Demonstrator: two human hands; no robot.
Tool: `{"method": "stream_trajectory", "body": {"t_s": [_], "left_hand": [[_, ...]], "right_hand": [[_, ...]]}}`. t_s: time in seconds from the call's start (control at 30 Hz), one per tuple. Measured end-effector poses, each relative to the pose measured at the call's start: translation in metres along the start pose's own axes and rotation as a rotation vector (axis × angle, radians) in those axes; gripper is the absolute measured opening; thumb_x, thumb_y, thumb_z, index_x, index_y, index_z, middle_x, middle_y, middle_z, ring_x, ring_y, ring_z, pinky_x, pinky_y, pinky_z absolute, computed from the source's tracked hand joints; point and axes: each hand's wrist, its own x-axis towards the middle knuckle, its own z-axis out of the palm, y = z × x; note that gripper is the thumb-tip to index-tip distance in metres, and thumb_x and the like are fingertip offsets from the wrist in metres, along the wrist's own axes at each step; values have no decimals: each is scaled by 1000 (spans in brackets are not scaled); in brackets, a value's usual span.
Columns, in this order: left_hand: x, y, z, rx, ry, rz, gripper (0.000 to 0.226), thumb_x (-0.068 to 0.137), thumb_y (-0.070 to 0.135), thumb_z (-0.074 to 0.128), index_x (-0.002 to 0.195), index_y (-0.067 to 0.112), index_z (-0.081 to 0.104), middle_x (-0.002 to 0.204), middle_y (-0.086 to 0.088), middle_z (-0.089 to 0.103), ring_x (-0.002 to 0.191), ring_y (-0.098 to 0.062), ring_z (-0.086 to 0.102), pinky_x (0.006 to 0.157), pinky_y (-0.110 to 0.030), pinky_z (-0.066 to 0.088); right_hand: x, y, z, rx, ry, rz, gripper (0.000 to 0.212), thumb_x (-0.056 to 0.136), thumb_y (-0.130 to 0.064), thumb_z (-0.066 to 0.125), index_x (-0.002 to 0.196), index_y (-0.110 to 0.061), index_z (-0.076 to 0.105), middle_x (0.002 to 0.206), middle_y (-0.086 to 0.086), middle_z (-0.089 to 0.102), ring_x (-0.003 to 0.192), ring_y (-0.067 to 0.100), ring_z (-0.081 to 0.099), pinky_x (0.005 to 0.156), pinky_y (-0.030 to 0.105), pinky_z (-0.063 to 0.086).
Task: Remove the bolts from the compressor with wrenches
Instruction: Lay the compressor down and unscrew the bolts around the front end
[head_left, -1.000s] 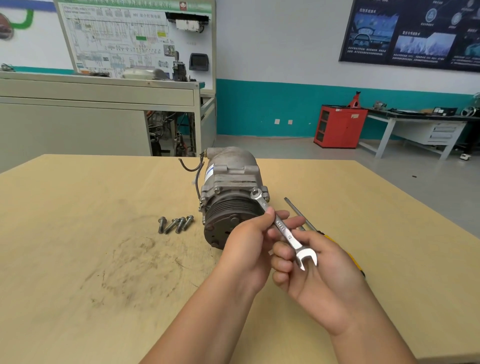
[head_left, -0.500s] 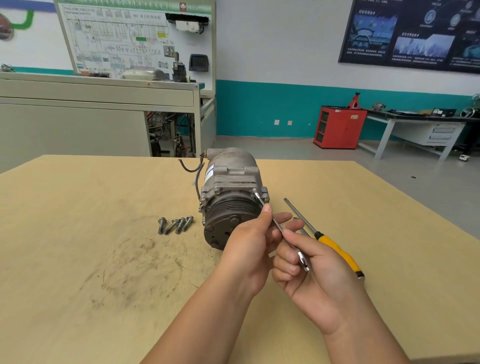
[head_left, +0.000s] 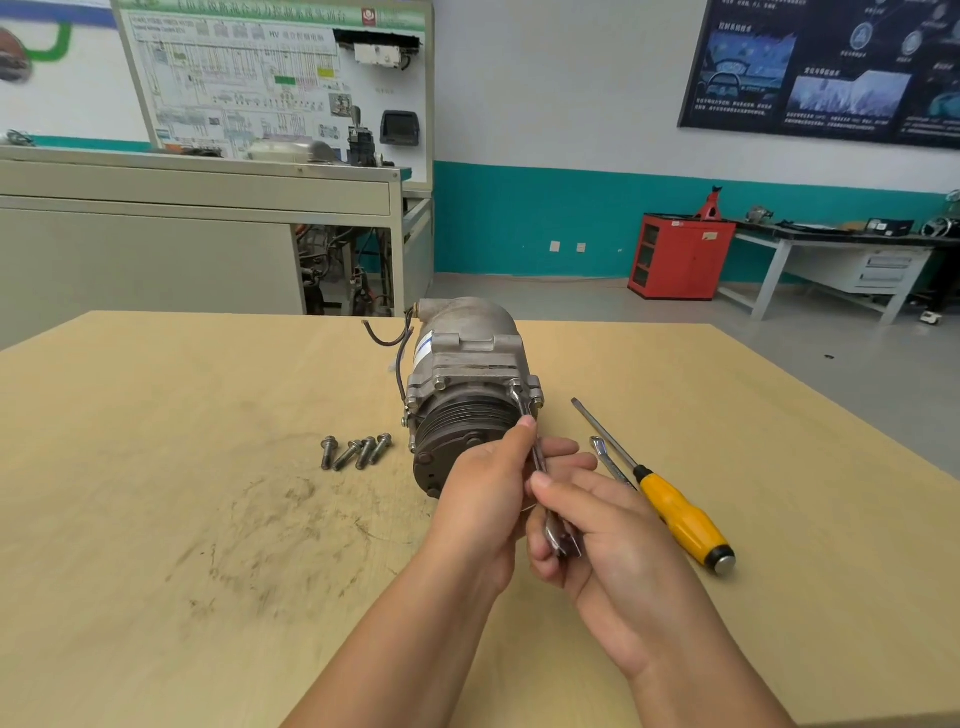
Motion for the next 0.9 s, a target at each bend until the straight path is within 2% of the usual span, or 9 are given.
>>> {"method": "stream_trajectory", "body": {"t_s": [0.23,0.3,0.43,0.57,0.63,0.7,0.77,0.83,0.9], "left_hand": [[-2,1,-6,-75,5,-78,42,99,31,43,80,3,67,81,-13,74,61,-19,71,47,-19,51],[-2,1,-9,-114,-3,-124,41,99,33,43,81,4,67,83,-11,75,54,-19,65,43,-19,48],[-4,3,-11,-238,-13,-228,37,97,34,46,85,4,63,76,-7,74,30,-8,48,31,-13,37],[-5,5,-11,-335,-63,-291,35,97,33,44,77,7,56,59,-7,67,28,-8,49,29,-11,35],[-3,3,-13,-328,-88,-303,37,97,35,43,73,10,53,59,-6,65,36,-7,52,31,-13,36],[-1,1,-13,-280,-88,-296,39,97,39,42,69,14,53,59,-3,66,56,-9,60,46,-17,44],[0,0,-14,-248,-82,-289,43,97,41,42,64,16,53,59,-2,66,63,-11,65,59,-21,47],[2,-1,-13,-229,-91,-291,49,96,44,42,57,18,55,58,0,65,63,-11,62,59,-23,43],[2,-3,-12,-186,-90,-294,54,95,46,41,51,19,57,58,1,65,63,-13,52,50,-22,36]], "right_hand": [[2,10,6,-167,1,-61,20,93,-6,47,78,-5,60,47,7,56,40,13,51,40,21,42],[1,10,7,-97,-36,-15,18,94,-7,47,83,-5,61,51,8,59,42,14,54,41,21,43],[2,9,4,187,-121,131,28,97,-19,39,88,-2,59,55,13,54,43,20,52,41,24,42],[3,11,0,224,-121,175,29,97,-19,39,82,0,56,54,11,50,43,19,50,43,23,44],[5,12,0,242,-99,193,28,96,-19,41,79,-1,54,53,11,49,43,18,50,42,23,45],[6,13,-1,250,-86,206,27,95,-19,42,78,-2,54,53,11,49,43,18,50,42,23,46],[8,15,-2,245,-86,216,24,91,-20,46,77,-2,55,52,10,49,43,17,50,42,23,46],[9,16,-4,227,-86,226,20,82,-23,52,75,-4,54,51,8,47,42,16,48,42,23,44],[10,17,-6,203,-75,232,19,74,-24,55,73,-6,54,50,6,46,42,15,46,41,22,43]]}}
